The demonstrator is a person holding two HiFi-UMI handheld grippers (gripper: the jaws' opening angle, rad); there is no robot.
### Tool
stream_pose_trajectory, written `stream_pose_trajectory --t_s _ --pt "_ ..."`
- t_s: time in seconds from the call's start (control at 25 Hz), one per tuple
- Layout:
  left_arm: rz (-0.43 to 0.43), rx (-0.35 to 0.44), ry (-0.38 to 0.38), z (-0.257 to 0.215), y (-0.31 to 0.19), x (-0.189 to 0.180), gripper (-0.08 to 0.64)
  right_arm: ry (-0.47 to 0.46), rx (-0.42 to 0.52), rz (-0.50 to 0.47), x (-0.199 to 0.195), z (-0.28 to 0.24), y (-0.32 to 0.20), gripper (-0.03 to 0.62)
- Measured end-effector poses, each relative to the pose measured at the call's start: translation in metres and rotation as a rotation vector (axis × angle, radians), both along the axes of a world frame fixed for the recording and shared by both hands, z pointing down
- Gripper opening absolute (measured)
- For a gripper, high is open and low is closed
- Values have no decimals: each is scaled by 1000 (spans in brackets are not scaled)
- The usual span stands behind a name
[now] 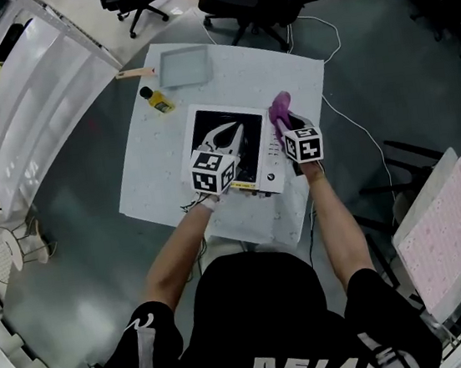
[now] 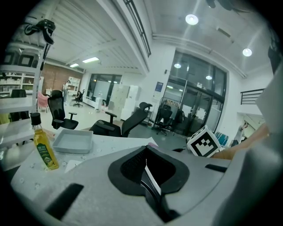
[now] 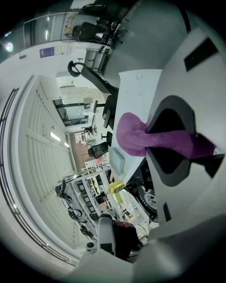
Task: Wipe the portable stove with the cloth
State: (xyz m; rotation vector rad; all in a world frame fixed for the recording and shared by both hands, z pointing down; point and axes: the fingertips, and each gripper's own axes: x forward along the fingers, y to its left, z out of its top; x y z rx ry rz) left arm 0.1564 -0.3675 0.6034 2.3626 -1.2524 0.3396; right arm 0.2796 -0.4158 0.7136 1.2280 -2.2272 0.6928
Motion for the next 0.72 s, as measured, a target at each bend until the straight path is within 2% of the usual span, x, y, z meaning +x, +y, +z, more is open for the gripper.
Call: stream_pose_trajectory --t_s 0.24,0.72 --pt "-4 0 7 -1 0 -3 9 20 4 -36 -16 -1 3 77" --pt "5 5 21 -4 10 -9 9 22 -10 -46 -26 0 16 77"
